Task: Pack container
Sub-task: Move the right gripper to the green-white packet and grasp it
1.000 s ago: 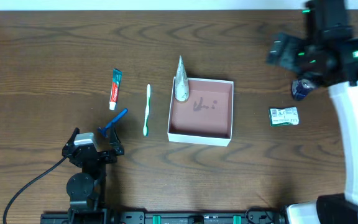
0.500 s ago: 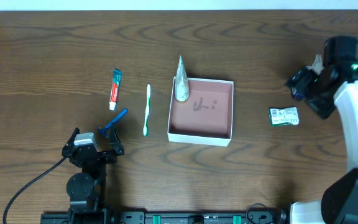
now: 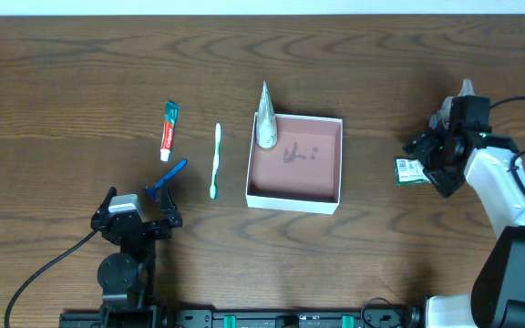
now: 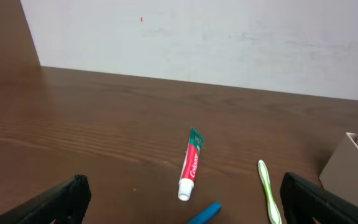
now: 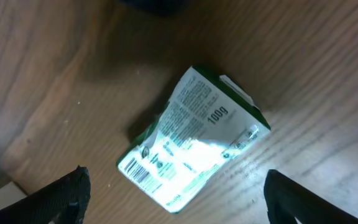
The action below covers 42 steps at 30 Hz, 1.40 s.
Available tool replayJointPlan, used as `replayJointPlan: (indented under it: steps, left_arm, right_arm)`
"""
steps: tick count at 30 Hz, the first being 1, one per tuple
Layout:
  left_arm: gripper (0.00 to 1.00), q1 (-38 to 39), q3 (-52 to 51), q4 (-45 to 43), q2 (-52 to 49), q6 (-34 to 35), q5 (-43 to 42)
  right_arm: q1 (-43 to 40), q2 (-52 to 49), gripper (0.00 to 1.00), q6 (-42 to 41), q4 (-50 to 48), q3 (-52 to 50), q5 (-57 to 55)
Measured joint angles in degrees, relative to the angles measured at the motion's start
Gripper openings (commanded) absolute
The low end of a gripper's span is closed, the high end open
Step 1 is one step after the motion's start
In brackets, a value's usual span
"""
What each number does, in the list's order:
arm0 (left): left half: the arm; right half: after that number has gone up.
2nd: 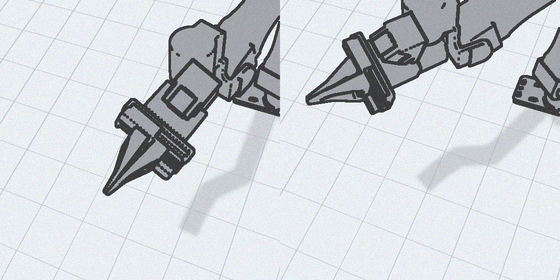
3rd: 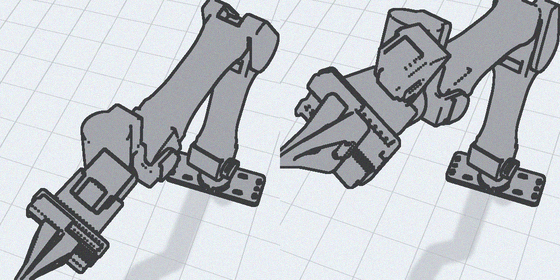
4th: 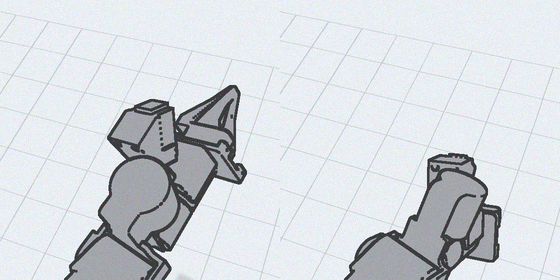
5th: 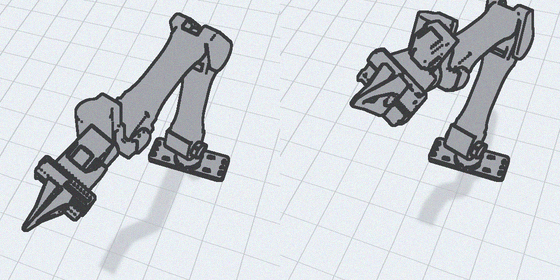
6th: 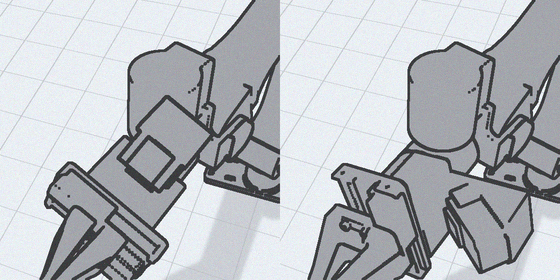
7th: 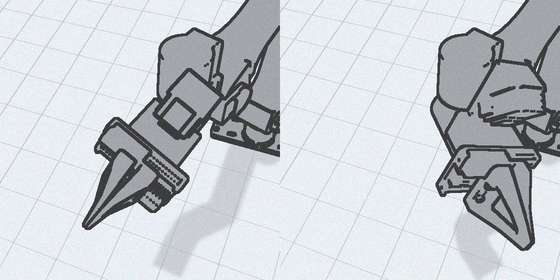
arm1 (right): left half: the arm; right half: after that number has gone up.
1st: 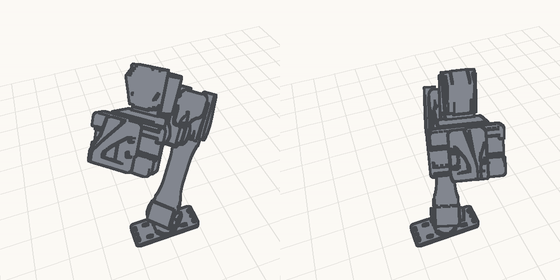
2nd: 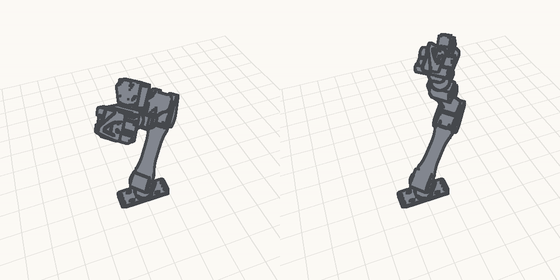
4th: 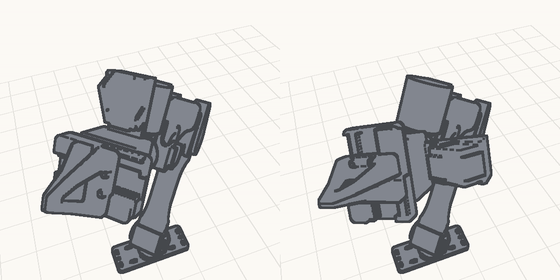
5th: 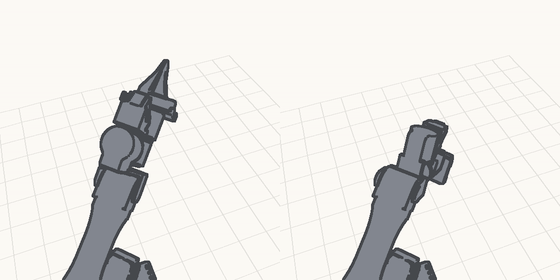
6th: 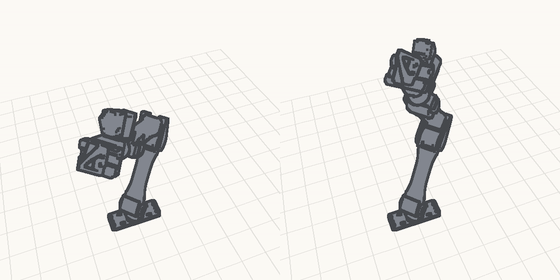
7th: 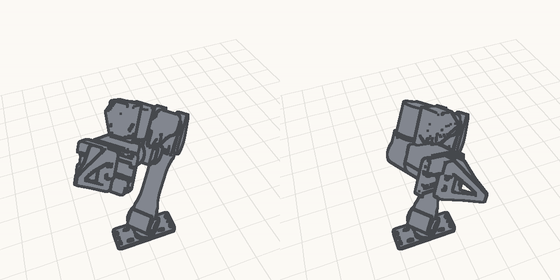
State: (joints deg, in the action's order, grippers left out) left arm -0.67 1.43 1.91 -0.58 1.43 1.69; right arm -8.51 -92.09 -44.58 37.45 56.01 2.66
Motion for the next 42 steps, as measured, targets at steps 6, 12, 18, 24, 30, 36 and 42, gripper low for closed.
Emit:
replayJointPlan:
  steps: [6, 12, 18, 24, 30, 36, 42]
  left_arm:
    - [0.98, 0.0, 0.0, 0.0, 0.0, 0.02, 0.0]
    - [0.98, 0.0, 0.0, 0.0, 0.0, 0.02, 0.0]
    - [0.98, 0.0, 0.0, 0.02, 0.0, 0.0, 0.0]
    - [0.98, 0.0, 0.0, 0.0, 0.0, 0.02, 0.0]
    - [0.98, 0.0, 0.0, 0.0, 0.0, 0.02, 0.0]
    - [0.98, 0.0, 0.0, 0.0, 0.0, 0.02, 0.0]
    - [0.98, 0.0, 0.0, 0.0, 0.0, 0.02, 0.0]
  right_arm:
    - [0.0, -0.57, 0.86, -0.48, -2.86, -1.75, -0.07]
    - [0.0, -5.07, 0.86, -0.83, -4.57, -1.75, -0.07]
    - [0.15, -8.07, 0.74, -1.27, -5.6, -1.33, -0.52]
    - [0.17, -8.68, 0.49, -1.14, -5.49, -1.11, -1.36]
    - [0.15, -8.76, 0.39, 0.31, -4.44, -0.9, -1.14]
    - [0.15, -8.79, 0.29, 3.21, -2.95, -0.66, -0.37]
    - [0.17, -8.28, 0.31, 7.78, -1.14, -0.66, 2.84]
